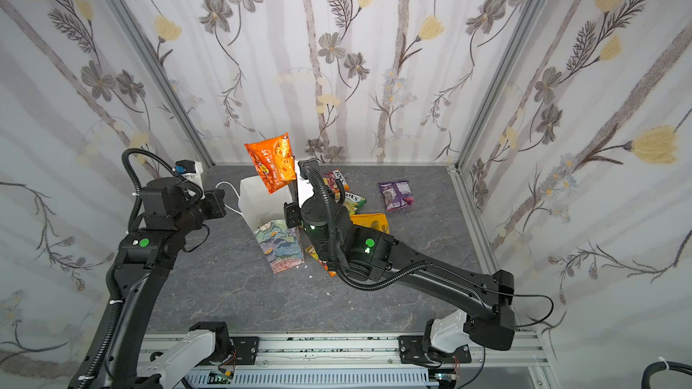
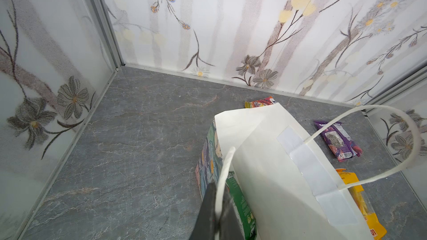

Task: Place the snacks into the paper bag
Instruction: Place the snack in the paper bag.

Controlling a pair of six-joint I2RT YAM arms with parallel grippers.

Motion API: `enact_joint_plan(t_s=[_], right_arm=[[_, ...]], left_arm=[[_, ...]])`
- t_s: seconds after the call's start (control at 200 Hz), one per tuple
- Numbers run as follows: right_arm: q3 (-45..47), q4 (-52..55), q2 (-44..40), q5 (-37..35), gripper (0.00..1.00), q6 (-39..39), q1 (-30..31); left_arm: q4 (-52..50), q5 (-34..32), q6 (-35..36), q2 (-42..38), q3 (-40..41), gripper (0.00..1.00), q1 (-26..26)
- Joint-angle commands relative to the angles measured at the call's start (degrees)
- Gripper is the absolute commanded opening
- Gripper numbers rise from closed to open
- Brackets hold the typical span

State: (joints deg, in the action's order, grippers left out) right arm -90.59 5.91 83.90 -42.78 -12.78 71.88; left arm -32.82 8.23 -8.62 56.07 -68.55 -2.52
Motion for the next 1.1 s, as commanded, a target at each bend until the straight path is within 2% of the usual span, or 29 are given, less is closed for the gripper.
enact_joint_plan(t_s=[0.0,0.18,0.514,0.794,1.094], right_arm=[[-1.29,-0.39,1.36,-5.33,0.00,1.17,1.44],[-4.63,2.72,5.21,-10.27,0.00,1.15,3.98],[-11.72,10.52,14.33,-12.34,0.00,-1.46,5.09],[-15.00,14.40,18.94,-9.47,0.00,-3.06,4.89],[-15.32,16.56,19.98,-9.25,0.00,-5.49,4.94]], left_arm=[[1.18,0.64,0.05,-0.42,0.02,0.01,0.06],[1.34,0.78,-0.02,-0.62,0.26,0.01,0.07],[1.35,0.65,0.09,-0.88,0.44,0.02,0.06],[1.53,0.65,0.10,-1.05,0.72,0.02,0.06],[1.70,0.30,0.10,-1.66,1.02,0.02,0.04]])
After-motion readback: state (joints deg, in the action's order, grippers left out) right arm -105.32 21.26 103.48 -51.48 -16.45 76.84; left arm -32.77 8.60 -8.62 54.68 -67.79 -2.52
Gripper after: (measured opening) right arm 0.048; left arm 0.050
